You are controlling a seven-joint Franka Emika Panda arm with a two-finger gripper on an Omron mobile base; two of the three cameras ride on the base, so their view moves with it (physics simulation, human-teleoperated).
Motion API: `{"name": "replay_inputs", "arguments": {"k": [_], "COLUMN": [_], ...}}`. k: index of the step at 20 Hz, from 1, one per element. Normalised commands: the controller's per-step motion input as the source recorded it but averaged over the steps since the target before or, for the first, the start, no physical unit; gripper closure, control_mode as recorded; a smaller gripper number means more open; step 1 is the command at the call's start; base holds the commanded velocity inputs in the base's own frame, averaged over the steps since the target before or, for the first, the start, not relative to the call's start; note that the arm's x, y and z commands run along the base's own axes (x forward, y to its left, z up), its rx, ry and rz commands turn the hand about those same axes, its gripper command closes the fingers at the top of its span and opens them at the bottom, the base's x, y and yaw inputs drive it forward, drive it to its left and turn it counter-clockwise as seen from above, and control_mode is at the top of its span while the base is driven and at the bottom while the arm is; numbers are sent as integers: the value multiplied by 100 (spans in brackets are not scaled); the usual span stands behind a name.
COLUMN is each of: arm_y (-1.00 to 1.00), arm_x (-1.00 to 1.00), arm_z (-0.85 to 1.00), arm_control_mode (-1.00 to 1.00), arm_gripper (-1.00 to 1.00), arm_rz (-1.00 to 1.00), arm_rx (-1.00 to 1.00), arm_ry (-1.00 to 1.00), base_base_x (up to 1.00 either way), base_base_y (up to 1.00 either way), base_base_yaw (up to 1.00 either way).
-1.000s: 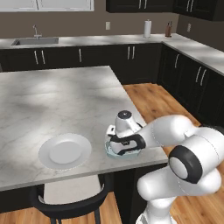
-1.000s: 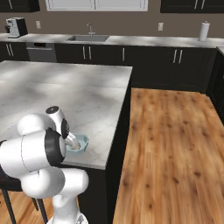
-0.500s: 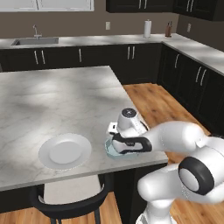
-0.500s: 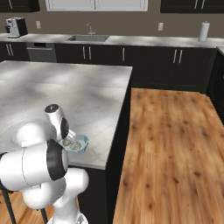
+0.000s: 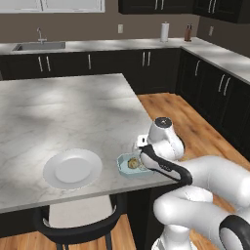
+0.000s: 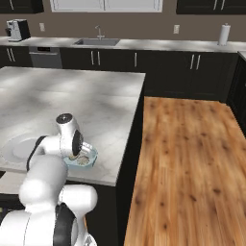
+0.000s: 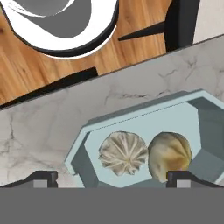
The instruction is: Place two dumplings into each of the tupperware containers and then place the containers in the fridge.
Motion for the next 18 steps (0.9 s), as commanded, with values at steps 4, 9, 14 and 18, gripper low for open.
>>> {"name": "replay_inputs", "arguments": {"k": [4, 9, 14, 18], "arm_y": [-73, -27, 0, 0], "arm_x": [5, 43, 55, 37], "arm_z": [5, -1, -16, -22], "arm_control_mode": [-100, -100, -100, -100], "arm_gripper": [-100, -100, -100, -100], "arm_rz": [0, 10, 20, 15], "arm_rx": [0, 0, -1, -5], "arm_ry": [5, 5, 10, 14], "base_base_x": [0, 0, 0, 0], "base_base_y": [0, 0, 0, 0], "base_base_yaw": [0, 0, 0, 0]}}
